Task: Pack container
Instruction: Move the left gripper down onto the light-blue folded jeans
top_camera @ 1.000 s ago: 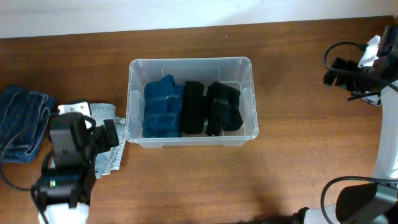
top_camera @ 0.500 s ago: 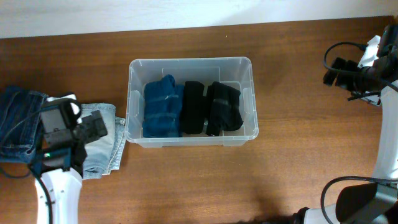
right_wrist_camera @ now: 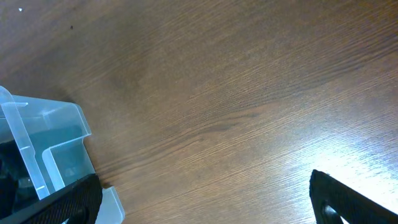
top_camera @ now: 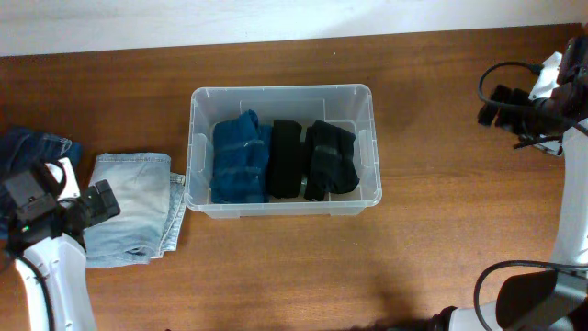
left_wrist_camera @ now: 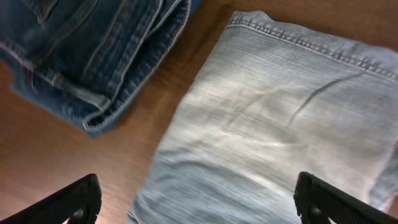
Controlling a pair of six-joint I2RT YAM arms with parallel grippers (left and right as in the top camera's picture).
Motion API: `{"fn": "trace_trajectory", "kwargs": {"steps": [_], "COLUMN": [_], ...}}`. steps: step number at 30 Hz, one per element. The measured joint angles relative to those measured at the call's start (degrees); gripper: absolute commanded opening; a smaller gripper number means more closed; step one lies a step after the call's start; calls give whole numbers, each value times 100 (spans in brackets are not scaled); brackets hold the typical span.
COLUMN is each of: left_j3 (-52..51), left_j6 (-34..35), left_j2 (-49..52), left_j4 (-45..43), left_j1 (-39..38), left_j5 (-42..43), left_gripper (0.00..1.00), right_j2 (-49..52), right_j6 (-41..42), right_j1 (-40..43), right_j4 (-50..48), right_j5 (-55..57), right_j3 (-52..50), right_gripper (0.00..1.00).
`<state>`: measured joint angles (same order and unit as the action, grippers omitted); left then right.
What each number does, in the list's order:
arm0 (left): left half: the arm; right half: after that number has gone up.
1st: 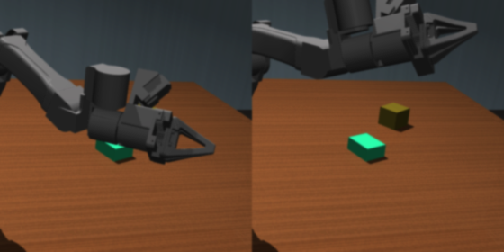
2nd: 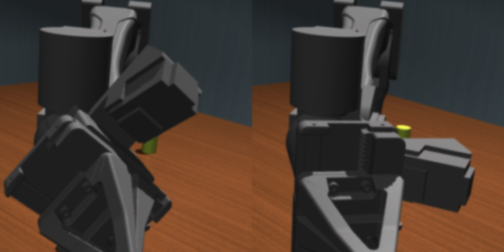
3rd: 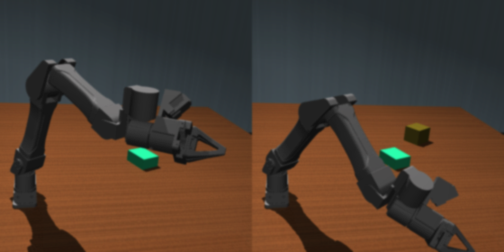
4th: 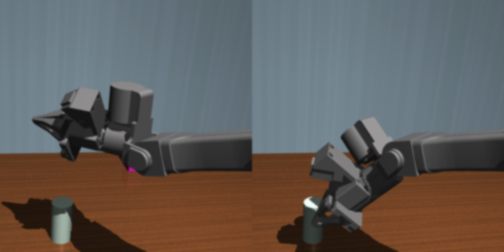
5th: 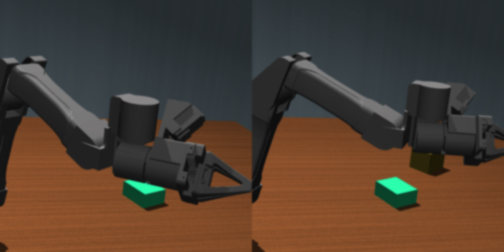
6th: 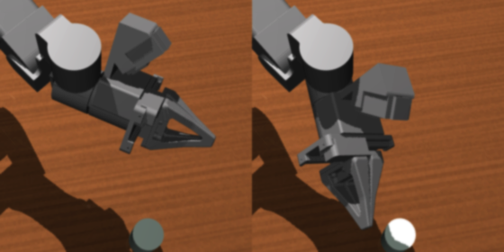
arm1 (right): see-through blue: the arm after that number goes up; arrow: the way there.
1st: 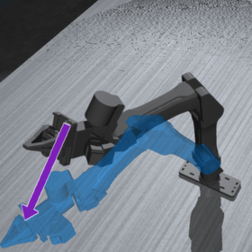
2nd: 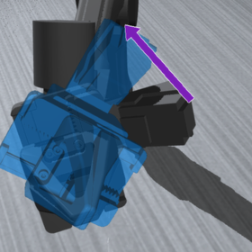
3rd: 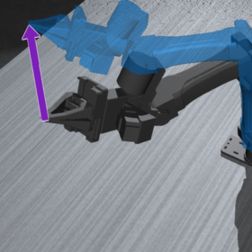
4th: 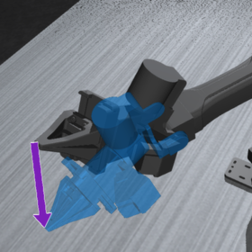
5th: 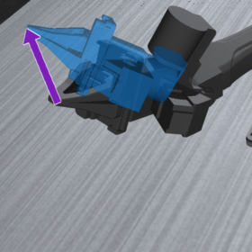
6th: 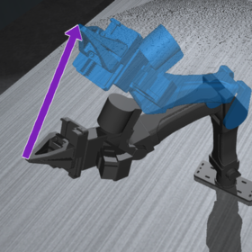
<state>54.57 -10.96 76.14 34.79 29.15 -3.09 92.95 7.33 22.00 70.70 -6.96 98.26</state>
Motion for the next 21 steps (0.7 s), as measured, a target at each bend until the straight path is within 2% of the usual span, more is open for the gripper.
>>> {"fn": "trace_trajectory", "kwargs": {"steps": [6, 21], "left_j3": [50, 52], "left_j6": [-455, -551], "left_j2": [507, 1840], "left_j4": [-52, 17], "left_j1": [267, 380], "left_j5": [85, 177], "left_gripper": [99, 99], "right_j2": [0, 0], "right_j6": [2, 2], "right_j1": [0, 0], "right_j4": [0, -2], "right_j5": [0, 0], "right_j3": [0, 0], "right_gripper": [99, 99]}}
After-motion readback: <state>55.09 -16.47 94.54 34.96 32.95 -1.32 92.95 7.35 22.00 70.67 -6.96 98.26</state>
